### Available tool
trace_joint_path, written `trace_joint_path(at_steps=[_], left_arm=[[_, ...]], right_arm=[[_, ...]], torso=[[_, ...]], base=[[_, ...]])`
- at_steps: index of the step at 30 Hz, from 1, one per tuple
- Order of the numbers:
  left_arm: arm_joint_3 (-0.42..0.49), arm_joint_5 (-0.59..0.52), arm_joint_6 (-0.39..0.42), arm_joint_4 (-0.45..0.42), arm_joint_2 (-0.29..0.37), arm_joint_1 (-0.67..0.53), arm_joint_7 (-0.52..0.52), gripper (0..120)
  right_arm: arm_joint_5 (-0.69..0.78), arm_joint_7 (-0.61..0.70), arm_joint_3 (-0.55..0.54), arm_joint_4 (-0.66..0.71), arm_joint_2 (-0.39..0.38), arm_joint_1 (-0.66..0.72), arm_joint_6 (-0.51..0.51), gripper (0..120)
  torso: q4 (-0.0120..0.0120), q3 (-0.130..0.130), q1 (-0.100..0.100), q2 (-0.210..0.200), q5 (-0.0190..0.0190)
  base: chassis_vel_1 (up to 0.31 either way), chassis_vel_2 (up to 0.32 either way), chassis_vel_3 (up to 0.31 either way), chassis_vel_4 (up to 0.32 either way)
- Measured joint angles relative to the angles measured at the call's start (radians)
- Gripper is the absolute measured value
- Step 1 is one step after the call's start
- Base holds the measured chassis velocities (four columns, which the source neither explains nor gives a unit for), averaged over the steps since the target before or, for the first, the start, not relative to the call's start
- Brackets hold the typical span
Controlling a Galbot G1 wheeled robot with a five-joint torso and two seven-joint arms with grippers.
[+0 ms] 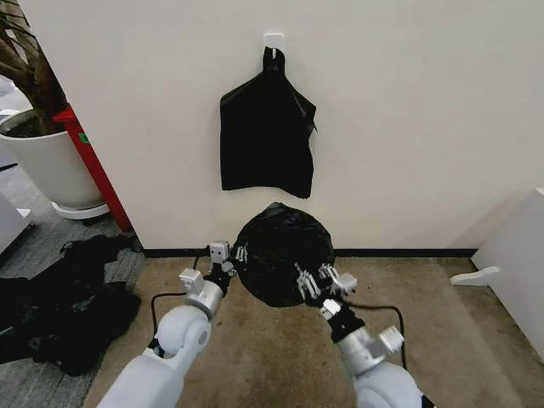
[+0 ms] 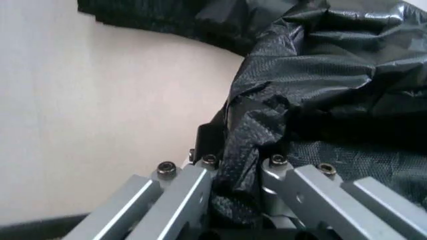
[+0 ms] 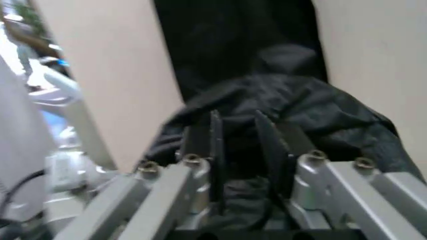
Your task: Place the garbage bag over the trash bin.
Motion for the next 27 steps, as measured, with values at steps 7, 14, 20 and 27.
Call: trace_joint_path(at_steps=[7,14,20,27], left_arm=[[0.011,0.093,-0.115,0.046,-0.013,0.011,0.024,4],[0.014,0.118,-0.156,0.076,-0.016,0.000,0.048,4],[0.025,0.149,-0.199,0.105,-0.030,-0.011,0.073,4],[0.036,0.198,-0.261,0.137,-0.033,-0.016,0.133,4]], right_arm=[[0.013,0.210,-0.114,-0.026,0.042,0.104,-0.214,0],[0.063,0.315,-0.170,-0.061,0.067,0.206,-0.348,0],[0.122,0.415,-0.198,-0.114,0.092,0.317,-0.463,0],[0.194,0.513,-0.211,-0.202,0.119,0.399,-0.597,0]], torso=[[-0.0002,0.000,0.000,0.000,0.0000],[-0.0004,0.000,0.000,0.000,0.0000],[-0.0003,0.000,0.000,0.000,0.0000],[-0.0004,0.000,0.000,0.000,0.0001]], base=[[0.000,0.000,0.000,0.000],[0.000,0.000,0.000,0.000],[0.000,0.000,0.000,0.000],[0.000,0.000,0.000,0.000]])
